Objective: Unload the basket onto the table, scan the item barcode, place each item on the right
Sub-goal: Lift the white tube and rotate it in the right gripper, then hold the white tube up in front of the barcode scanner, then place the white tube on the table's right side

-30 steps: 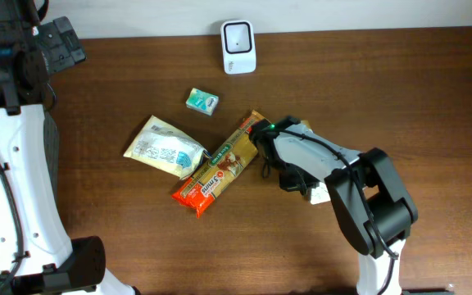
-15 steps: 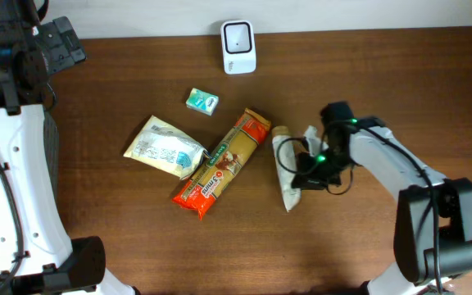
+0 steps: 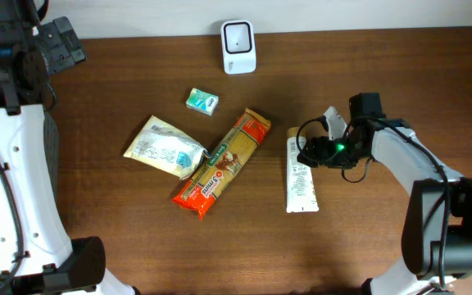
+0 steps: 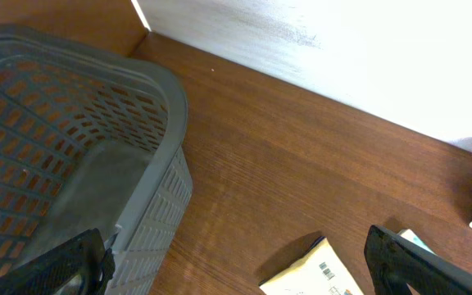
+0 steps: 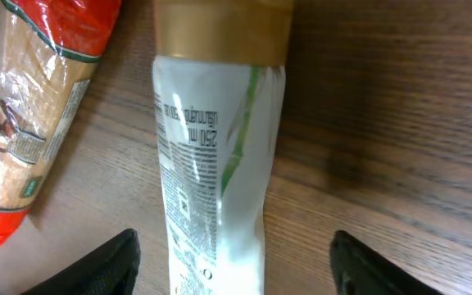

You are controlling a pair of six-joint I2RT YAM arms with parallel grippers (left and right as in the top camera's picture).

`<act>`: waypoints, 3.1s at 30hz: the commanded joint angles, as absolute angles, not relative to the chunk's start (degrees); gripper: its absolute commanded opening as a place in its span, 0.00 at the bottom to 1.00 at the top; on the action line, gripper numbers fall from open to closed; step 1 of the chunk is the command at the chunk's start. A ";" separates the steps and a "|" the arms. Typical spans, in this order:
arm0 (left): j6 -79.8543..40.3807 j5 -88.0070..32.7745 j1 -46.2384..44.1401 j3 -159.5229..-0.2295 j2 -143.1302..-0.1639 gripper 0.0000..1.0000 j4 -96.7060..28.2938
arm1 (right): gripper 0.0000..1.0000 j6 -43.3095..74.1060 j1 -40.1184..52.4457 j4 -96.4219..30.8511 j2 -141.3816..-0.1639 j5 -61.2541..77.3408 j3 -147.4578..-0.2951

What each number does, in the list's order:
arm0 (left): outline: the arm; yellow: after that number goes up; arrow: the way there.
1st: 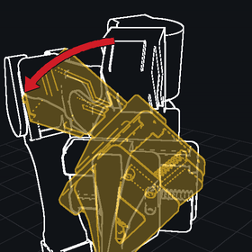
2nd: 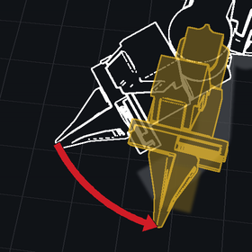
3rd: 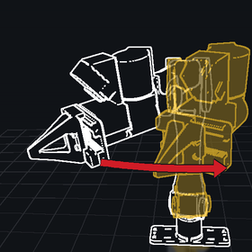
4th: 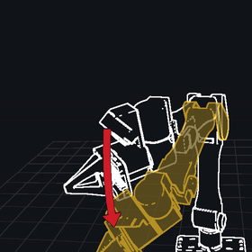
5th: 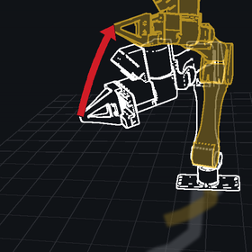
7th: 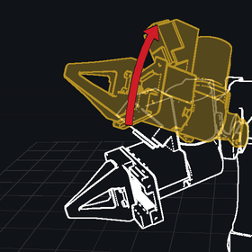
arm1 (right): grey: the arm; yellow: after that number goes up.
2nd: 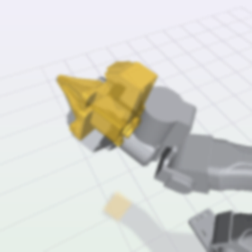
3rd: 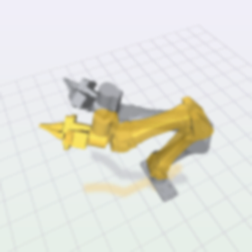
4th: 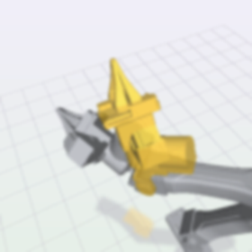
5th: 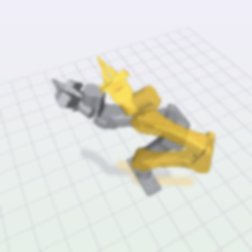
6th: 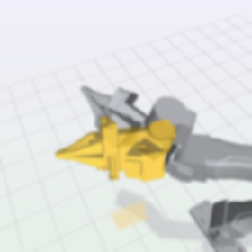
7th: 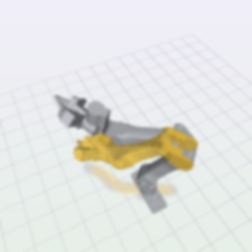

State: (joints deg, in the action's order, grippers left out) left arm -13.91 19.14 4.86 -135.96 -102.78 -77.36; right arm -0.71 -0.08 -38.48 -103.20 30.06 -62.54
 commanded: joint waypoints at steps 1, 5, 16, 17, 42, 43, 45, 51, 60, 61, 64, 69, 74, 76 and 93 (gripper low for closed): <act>-13.19 19.75 5.06 -135.96 -103.02 0.99 -77.30 | 0.66 -3.05 -0.45 -39.42 -108.33 33.36 -62.41; -13.19 19.75 5.06 -135.96 -103.02 0.99 -77.28 | 0.34 -2.98 -0.40 -39.62 -113.80 35.83 -62.41; -13.19 19.73 5.06 -135.96 -103.02 0.99 -77.30 | 0.04 -22.65 -1.15 -66.87 -98.63 59.68 -79.07; -13.19 19.75 5.06 -135.96 -103.02 0.99 -77.28 | 0.04 -22.72 -1.15 -67.33 -95.37 60.95 -79.88; -13.19 19.75 5.06 -135.96 -103.02 0.99 -77.30 | 0.04 -14.35 31.16 -43.83 -131.50 -49.76 -129.97; -13.19 19.75 5.06 -135.96 -103.02 0.99 -77.30 | 0.04 -20.73 31.29 -35.64 -134.74 -49.84 -129.97; -13.19 19.75 5.06 -135.96 -103.02 0.99 -77.30 | 0.04 -32.16 30.89 -20.82 -139.59 -49.78 -129.97; -13.19 19.75 5.06 -135.96 -103.02 0.99 -77.30 | 0.04 -48.21 29.28 -3.60 -148.27 -47.59 -129.93; -13.19 19.75 5.06 -135.96 -103.02 0.99 -77.30 | 0.04 -47.77 28.12 -3.64 -148.90 -47.16 -129.75; -13.19 19.75 5.06 -135.96 -103.02 0.99 -77.30 | 0.04 -47.79 28.36 -3.62 -148.90 -47.16 -129.75; -13.19 19.75 5.06 -135.96 -103.02 0.99 -77.28 | 0.04 -48.27 28.64 -3.66 -148.90 -47.18 -129.75; -13.19 19.75 5.06 -135.96 -103.02 0.99 -77.30 | 0.04 -45.82 29.41 -10.11 -143.70 -46.48 -129.78; -13.19 19.75 5.06 -135.96 -103.02 0.99 -77.30 | 0.04 -22.68 29.21 -31.07 -123.98 -41.25 -129.78; -13.19 19.75 5.06 -135.96 -103.02 0.99 -77.30 | 0.04 -8.95 27.79 -46.15 -115.26 -39.40 -129.78; -13.19 19.75 5.06 -135.96 -103.02 0.99 -77.30 | 0.17 30.94 -13.32 -63.20 -111.31 -13.67 -82.43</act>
